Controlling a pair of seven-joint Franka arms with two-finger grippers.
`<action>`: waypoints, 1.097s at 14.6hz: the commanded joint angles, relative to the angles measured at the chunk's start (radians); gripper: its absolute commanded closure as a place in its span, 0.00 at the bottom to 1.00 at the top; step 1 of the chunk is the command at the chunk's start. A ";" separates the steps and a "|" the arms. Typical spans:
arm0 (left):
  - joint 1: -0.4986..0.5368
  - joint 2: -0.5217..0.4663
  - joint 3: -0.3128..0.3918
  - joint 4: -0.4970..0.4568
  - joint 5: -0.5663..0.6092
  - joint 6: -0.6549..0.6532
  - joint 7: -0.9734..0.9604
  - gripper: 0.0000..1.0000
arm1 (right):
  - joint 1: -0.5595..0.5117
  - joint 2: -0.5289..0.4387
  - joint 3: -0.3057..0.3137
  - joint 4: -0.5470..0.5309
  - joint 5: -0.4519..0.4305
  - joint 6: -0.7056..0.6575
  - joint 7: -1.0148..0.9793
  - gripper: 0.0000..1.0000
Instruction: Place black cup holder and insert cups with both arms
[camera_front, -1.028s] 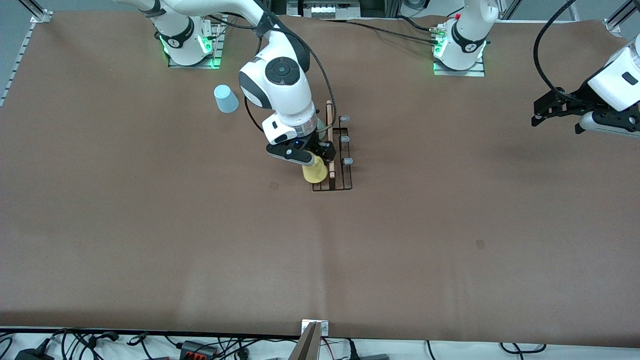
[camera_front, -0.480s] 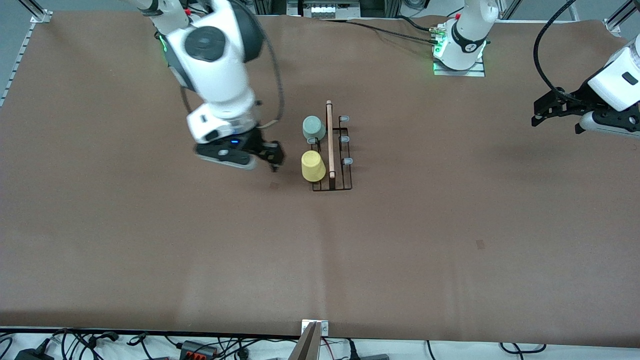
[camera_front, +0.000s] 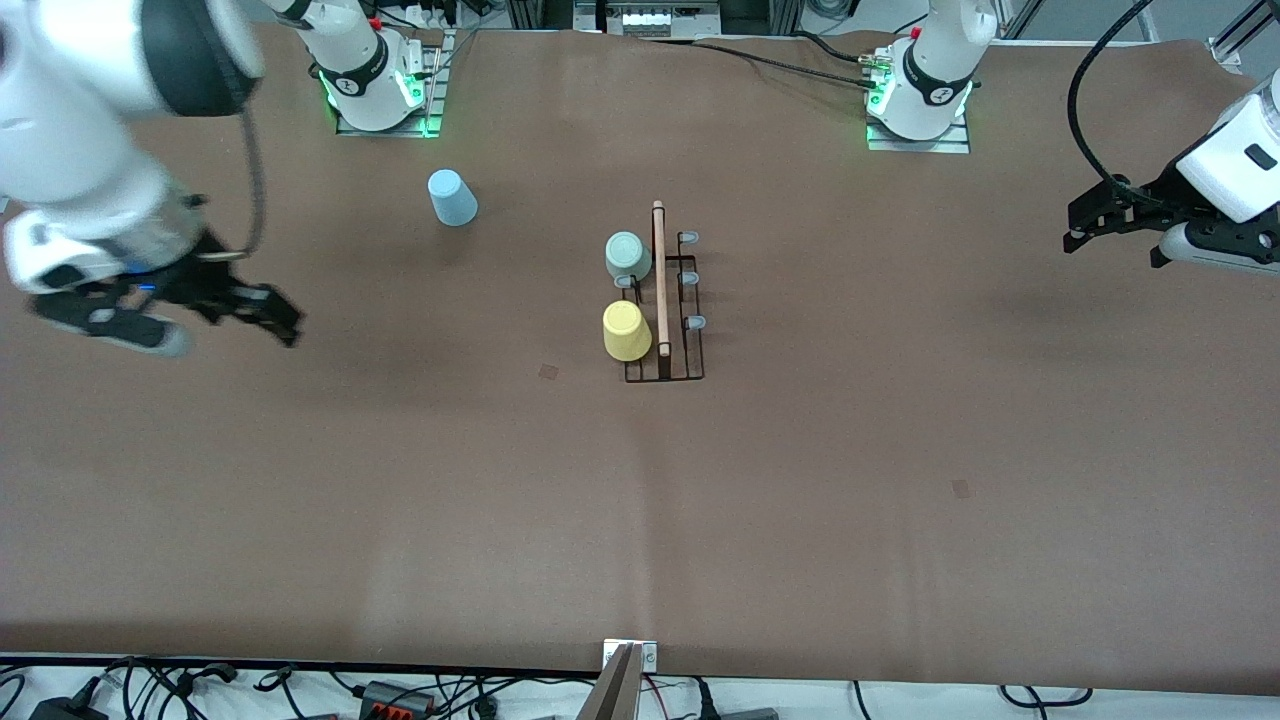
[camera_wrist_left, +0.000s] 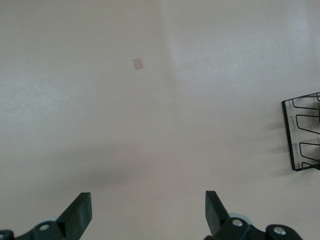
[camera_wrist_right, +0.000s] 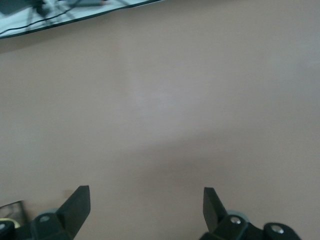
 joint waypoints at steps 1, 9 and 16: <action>0.002 0.005 -0.006 0.022 0.013 -0.020 -0.011 0.00 | -0.111 -0.026 0.018 -0.008 0.015 -0.076 -0.079 0.00; 0.002 0.005 -0.003 0.021 0.013 -0.021 -0.011 0.00 | -0.134 0.000 -0.035 0.113 0.074 -0.282 -0.079 0.00; 0.002 0.005 -0.004 0.022 0.013 -0.026 -0.012 0.00 | -0.025 -0.006 -0.175 0.110 0.092 -0.288 -0.303 0.00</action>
